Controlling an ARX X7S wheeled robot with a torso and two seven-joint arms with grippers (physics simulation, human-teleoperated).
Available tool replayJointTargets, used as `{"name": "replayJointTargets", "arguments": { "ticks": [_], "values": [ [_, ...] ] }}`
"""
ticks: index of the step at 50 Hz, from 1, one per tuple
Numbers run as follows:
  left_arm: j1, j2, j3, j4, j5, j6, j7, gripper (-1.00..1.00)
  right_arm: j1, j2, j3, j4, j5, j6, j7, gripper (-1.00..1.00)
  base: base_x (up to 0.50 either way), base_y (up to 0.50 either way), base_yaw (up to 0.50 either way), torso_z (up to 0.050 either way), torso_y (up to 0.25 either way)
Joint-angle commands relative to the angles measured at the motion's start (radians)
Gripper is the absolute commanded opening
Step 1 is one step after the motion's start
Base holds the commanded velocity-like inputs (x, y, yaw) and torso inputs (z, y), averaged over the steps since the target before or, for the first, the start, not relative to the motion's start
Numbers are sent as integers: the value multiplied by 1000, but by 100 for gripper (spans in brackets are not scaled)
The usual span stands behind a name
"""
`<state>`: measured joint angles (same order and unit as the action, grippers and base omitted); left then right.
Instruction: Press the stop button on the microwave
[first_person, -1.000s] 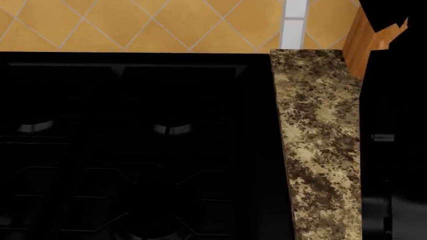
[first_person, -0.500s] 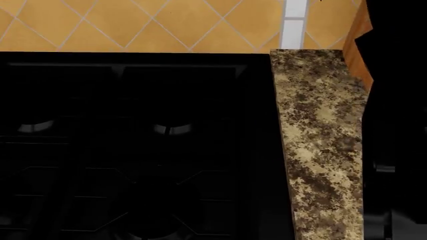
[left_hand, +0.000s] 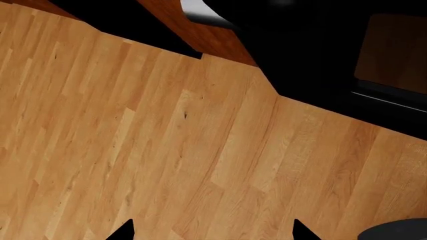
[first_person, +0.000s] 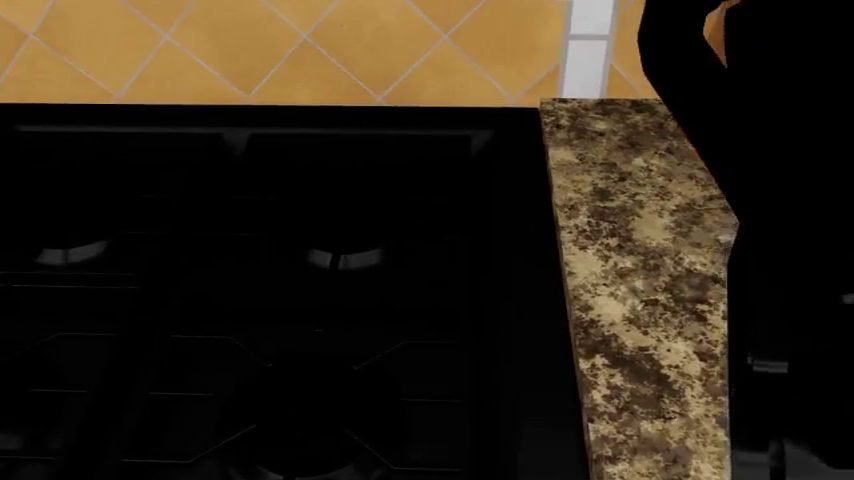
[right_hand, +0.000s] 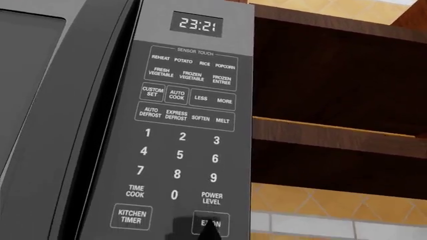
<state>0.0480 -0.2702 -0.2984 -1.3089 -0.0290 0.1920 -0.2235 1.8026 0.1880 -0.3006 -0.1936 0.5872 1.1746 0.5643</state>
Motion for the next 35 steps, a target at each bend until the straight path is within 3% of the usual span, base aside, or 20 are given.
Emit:
{"name": "replayJointTargets", "arguments": {
  "ticks": [1, 35],
  "values": [
    [0, 0, 0, 0, 0, 0, 0, 100, -26, 10, 2, -27, 14, 12, 10, -100, 0, 0, 0, 0, 0],
    [0, 0, 0, 0, 0, 0, 0, 100, -115, 45, 16, -109, 56, 25, 29, -100, 0, 0, 0, 0, 0]
  ]
}}
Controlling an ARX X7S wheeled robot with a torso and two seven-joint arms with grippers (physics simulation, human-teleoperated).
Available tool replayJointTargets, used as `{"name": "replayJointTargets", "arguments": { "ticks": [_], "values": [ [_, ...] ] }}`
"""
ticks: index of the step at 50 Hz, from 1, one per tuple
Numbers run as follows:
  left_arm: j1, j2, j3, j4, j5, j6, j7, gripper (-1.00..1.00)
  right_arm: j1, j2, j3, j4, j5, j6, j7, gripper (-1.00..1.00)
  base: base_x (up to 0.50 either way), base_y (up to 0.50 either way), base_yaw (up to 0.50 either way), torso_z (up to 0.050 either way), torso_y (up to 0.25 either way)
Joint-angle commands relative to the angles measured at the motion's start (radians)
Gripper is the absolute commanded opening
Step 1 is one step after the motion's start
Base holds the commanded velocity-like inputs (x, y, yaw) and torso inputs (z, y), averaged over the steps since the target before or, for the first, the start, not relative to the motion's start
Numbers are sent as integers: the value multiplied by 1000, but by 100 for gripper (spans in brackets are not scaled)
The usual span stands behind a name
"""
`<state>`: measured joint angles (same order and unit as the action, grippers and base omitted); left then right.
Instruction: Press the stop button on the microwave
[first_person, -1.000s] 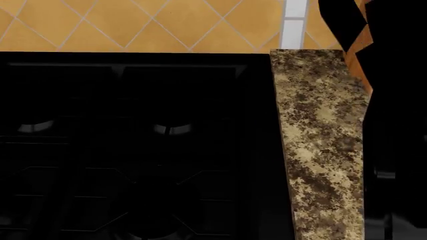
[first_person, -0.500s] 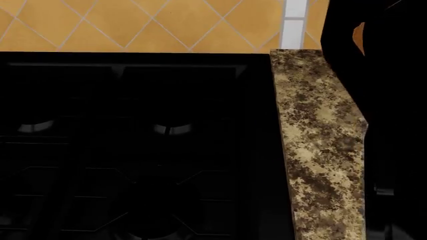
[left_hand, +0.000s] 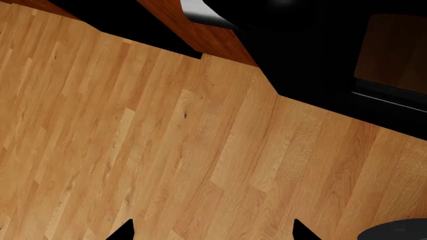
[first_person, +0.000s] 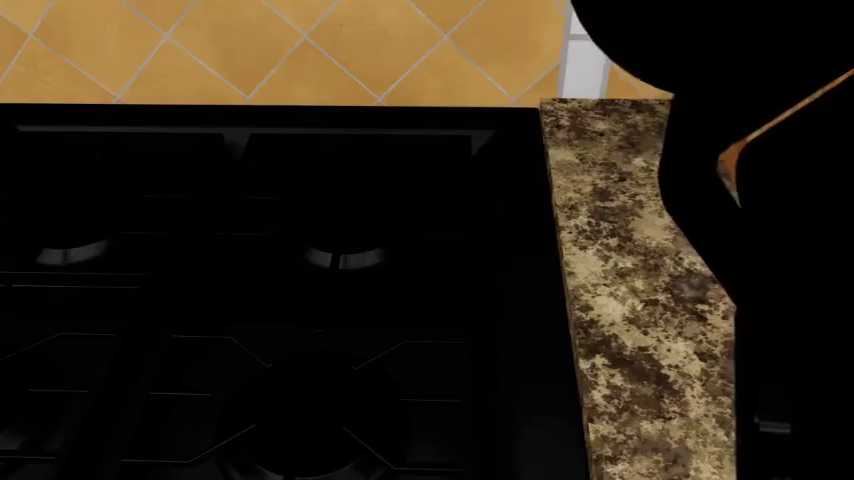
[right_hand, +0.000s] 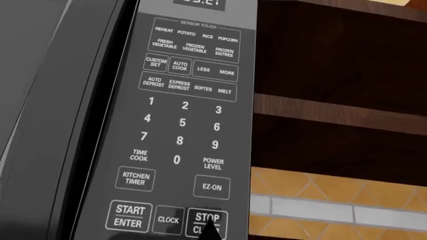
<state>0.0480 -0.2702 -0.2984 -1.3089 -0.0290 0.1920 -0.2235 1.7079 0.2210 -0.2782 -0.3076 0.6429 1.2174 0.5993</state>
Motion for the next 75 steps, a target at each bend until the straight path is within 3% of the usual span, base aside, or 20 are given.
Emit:
{"name": "replayJointTargets", "arguments": {
  "ticks": [1, 40, 56, 75],
  "values": [
    [0, 0, 0, 0, 0, 0, 0, 100, -17, 11, -10, 14, 0, -22, -11, -100, 0, 0, 0, 0, 0],
    [0, 0, 0, 0, 0, 0, 0, 100, 33, 6, -161, 338, -112, -238, -143, -100, 0, 0, 0, 0, 0],
    [0, 0, 0, 0, 0, 0, 0, 100, 73, -15, -206, 622, -195, -409, -204, -100, 0, 0, 0, 0, 0],
    [0, 0, 0, 0, 0, 0, 0, 100, 69, -36, -222, 756, -216, -498, -228, -100, 11, 0, 4, 2, 0]
  ]
}}
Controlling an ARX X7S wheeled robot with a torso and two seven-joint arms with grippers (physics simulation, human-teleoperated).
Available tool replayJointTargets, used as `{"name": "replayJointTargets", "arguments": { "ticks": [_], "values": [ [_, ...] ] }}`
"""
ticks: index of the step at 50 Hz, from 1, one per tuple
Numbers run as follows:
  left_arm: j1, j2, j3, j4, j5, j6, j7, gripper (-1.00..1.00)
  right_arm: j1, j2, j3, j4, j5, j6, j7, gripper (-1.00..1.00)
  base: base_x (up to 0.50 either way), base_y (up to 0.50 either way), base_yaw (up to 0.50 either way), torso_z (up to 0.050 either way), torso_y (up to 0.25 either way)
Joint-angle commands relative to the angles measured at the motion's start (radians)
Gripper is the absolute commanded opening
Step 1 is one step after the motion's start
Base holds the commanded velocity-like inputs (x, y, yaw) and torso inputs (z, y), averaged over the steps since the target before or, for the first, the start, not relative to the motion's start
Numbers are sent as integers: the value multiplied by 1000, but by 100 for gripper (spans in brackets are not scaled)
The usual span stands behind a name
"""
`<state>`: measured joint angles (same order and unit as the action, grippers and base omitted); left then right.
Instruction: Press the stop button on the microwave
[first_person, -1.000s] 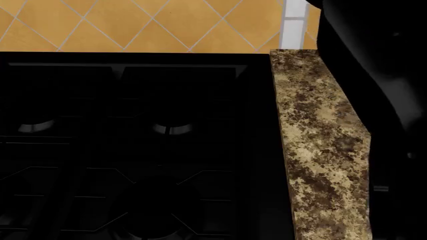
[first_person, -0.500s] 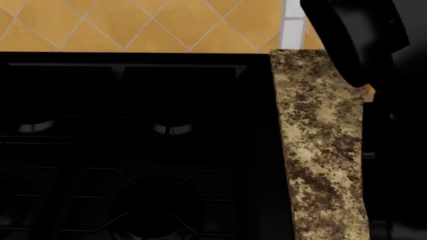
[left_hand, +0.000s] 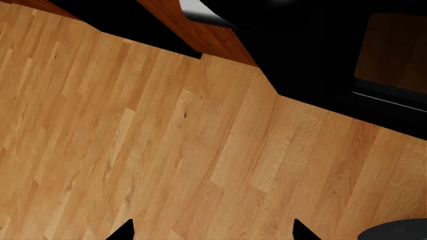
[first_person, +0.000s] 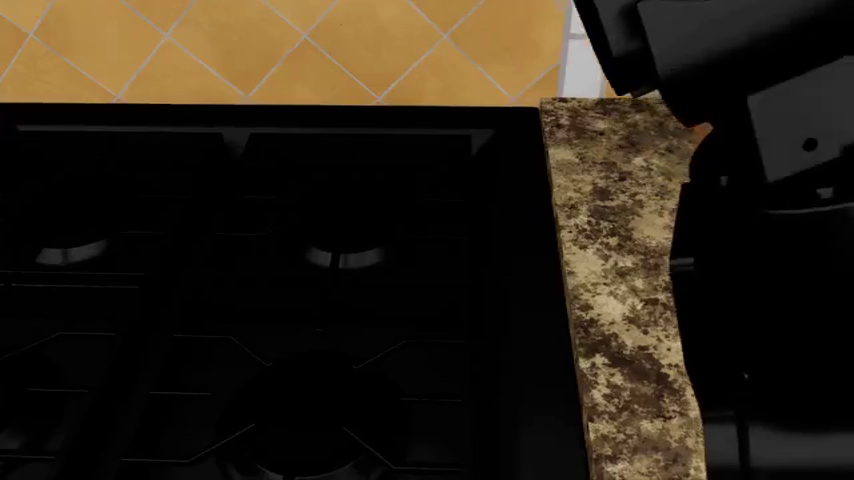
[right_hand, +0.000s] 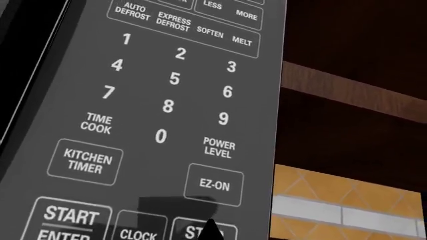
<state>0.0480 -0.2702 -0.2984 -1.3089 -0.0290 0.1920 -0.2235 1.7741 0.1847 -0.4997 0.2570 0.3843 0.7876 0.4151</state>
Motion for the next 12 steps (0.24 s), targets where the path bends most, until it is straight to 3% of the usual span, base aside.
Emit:
{"name": "replayJointTargets", "arguments": {
  "ticks": [1, 12],
  "values": [
    [0, 0, 0, 0, 0, 0, 0, 100, 0, 3, 0, 189, 43, -67, -43, -100, 11, 0, 4, 10, 0],
    [0, 0, 0, 0, 0, 0, 0, 100, -25, 19, 7, 133, 59, -41, -28, -100, 10, 0, 3, 3, 0]
  ]
}}
